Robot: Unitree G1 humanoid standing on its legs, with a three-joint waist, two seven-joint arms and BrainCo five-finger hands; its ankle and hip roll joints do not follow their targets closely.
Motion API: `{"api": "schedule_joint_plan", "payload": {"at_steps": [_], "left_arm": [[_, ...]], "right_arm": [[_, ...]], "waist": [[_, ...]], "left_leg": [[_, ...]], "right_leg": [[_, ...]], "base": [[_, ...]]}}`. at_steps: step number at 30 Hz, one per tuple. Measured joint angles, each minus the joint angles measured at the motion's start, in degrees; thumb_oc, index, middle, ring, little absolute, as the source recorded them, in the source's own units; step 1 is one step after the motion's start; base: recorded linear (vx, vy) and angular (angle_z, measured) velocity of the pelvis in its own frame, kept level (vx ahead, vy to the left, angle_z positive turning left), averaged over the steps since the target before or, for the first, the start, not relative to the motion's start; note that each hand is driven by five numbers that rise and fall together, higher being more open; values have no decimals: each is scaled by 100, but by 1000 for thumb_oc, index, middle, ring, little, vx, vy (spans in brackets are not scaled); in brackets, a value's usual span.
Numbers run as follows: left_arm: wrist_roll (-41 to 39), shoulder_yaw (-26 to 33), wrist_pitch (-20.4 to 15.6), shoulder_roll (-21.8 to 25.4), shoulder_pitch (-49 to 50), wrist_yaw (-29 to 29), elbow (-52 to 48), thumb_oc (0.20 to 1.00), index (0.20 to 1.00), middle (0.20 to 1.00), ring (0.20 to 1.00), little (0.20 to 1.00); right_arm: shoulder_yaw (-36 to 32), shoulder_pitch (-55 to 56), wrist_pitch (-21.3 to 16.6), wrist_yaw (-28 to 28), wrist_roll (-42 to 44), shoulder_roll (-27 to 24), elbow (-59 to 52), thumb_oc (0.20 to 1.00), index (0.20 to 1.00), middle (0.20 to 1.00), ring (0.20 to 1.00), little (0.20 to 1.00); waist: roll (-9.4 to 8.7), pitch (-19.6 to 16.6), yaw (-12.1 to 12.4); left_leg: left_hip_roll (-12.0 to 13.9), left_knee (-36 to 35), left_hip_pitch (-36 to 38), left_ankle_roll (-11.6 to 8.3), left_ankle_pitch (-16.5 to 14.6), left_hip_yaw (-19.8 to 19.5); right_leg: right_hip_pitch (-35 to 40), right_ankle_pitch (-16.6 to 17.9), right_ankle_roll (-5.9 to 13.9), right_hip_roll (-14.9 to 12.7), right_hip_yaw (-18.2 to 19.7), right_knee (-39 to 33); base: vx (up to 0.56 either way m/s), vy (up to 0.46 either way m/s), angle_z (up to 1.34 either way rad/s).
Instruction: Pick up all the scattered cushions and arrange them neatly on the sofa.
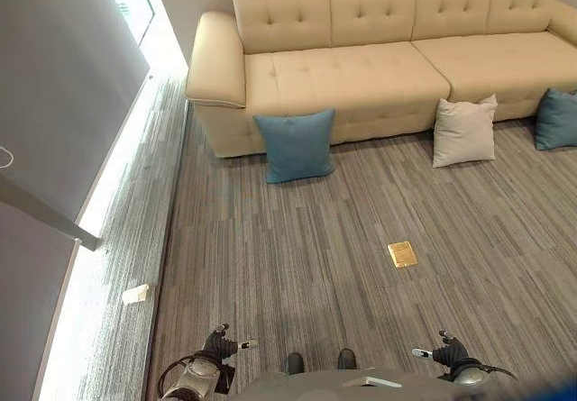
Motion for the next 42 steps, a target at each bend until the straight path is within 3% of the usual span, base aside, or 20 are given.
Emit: {"api": "schedule_joint_plan", "payload": {"at_steps": [2,3,6,7,8,9,10,12,14,16,17,21,23,26,30,32,34,37,40,42], "left_arm": [[-7,-8,-1,11,-103,1,-34,1000,1000,1000,1000,1000],[-11,-108,-9,116,-437,8,-148,1000,1000,1000,1000,1000],[-16,-186,-18,122,-661,1,-36,1000,1000,1000,1000,1000],[-12,-183,2,142,-610,10,46,1000,1000,1000,1000,1000],[-13,-196,-12,86,-543,12,93,1000,1000,1000,1000,1000],[-13,-190,-19,28,-547,14,107,1000,1000,1000,1000,1000],[-13,-195,-4,-18,-564,13,123,1000,1000,1000,1000,1000],[-52,-98,-5,7,-415,11,94,1000,1000,1000,1000,1000],[-47,-106,28,-2,-358,4,116,1000,1000,1000,1000,1000],[-6,-125,21,23,-366,2,1,1000,1000,1000,1000,1000],[0,-127,9,29,-413,1,-5,1000,1000,1000,1000,1000],[4,-228,-21,76,-498,0,3,1000,1000,1000,1000,1000],[8,-232,3,80,-427,-4,98,1000,1000,1000,1000,1000],[20,-224,29,53,-407,0,229,1000,1000,1000,1000,1000],[171,-225,62,-3,-416,-6,349,1000,1000,1000,1000,1000],[216,-240,36,-49,-410,-9,323,1000,1000,1000,1000,1000],[210,-227,5,-62,-515,-9,192,1000,1000,1000,1000,1000],[128,-168,-14,-74,-505,-10,209,1000,1000,1000,1000,1000],[108,-171,-13,52,-561,-6,193,1000,1000,1000,1000,1000],[111,-174,-9,63,-596,-7,202,1000,1000,1000,1000,1000]], "right_arm": [[53,0,2,-9,-3,-8,-120,1000,1000,1000,1000,1000],[159,-114,-17,-7,-5,-9,-245,1000,1000,1000,1000,1000],[182,-562,-47,-19,-9,-50,-259,1000,1000,1000,1000,1000],[183,-591,-40,-23,-9,-43,-154,1000,1000,1000,1000,1000],[193,-651,-33,-27,-9,-81,99,1000,1000,1000,1000,1000],[193,-670,40,-29,-10,-144,222,1000,1000,1000,1000,1000],[195,-683,42,-30,-10,-158,220,1000,1000,1000,1000,1000],[211,-701,16,-23,-14,-92,110,1000,1000,1000,1000,1000],[224,-608,-30,-17,-14,-111,-224,1000,1000,1000,1000,1000],[398,-456,-25,61,-15,-143,-278,1000,1000,1000,1000,1000],[398,-457,-25,96,-14,-143,-280,1000,1000,1000,1000,1000],[402,-632,-28,118,-14,-162,-391,1000,1000,1000,1000,1000],[399,-621,-32,140,-15,-170,-485,1000,1000,1000,1000,1000],[413,-540,-28,167,-19,-162,-493,1000,1000,1000,1000,1000],[405,-393,40,191,-18,-90,-206,1000,1000,1000,1000,1000],[358,-216,83,202,-17,-84,-160,1000,1000,1000,1000,1000],[276,-154,80,204,-13,-84,-178,1000,1000,1000,1000,1000],[229,-366,-16,159,-3,-166,-232,1000,1000,1000,1000,1000],[288,-475,-17,152,2,-99,-201,1000,1000,1000,1000,1000],[296,-503,5,151,4,-96,-95,1000,1000,1000,1000,1000]], "waist": [[-36,55,-16],[-250,391,12],[-464,943,266],[-502,932,205],[-354,926,194],[-224,903,233],[-158,928,191],[-264,865,503],[-154,731,372],[-37,415,287],[-27,418,286],[200,430,249],[166,412,226],[126,460,173],[-7,504,-34],[-65,464,-50],[-336,546,51],[-353,576,192],[-487,658,201],[-521,703,189]], "left_leg": [[53,281,-279,-194,49,-118],[-32,979,-780,-434,68,-167],[152,3176,-2062,-737,174,-96],[214,2490,-1912,-693,150,10],[365,1376,-1688,-700,186,14],[491,209,-1486,-929,309,-124],[526,23,-1499,-924,306,-163],[395,135,-1446,-760,244,-257],[271,446,-1104,-648,303,-235],[108,33,-573,58,437,-83],[56,34,-479,156,358,-13],[-22,134,-186,390,40,85],[-210,78,62,461,-168,49],[-296,80,217,289,-379,-40],[-344,55,570,201,-681,-466],[-279,185,749,113,-808,-783],[-402,2334,-101,-346,-1078,-456],[-83,4037,-1060,-546,-1096,60],[208,2939,-1208,-528,-1078,337],[257,1546,-1289,-476,-741,531]], "right_leg": [[-149,-82,-93,126,-57,132],[-321,-181,-380,43,-92,292],[-354,-229,-615,68,-261,339],[-206,-311,-477,92,-288,36],[-214,-699,-1,157,-418,93],[-361,-323,-423,248,-341,423],[-242,-287,-465,338,-347,277],[-175,-253,-385,342,92,64],[114,-314,-331,318,113,33],[71,-578,-55,179,312,438],[68,-673,87,112,312,605],[-1276,-1293,712,-294,108,3704],[-1655,-1380,708,-650,92,3923],[-1973,-1273,678,-600,70,3042],[-1896,-357,584,-134,544,1207],[-1591,98,182,-54,467,1091],[-887,454,-267,-227,260,469],[-547,284,-563,-89,174,124],[-210,10,-673,-23,-5,32],[-35,-138,-497,-5,-64,32]], "base": [[-120,-204,46],[-49,-166,62],[116,-61,27],[358,68,16],[369,132,24],[333,144,22],[211,108,-23],[214,139,-99],[250,223,-81],[242,203,-60],[238,217,-47],[209,112,-19],[258,-7,-9],[211,-74,21],[281,-200,51],[173,-206,104],[95,-203,105],[133,-114,26],[225,-25,29],[402,66,19]]}}
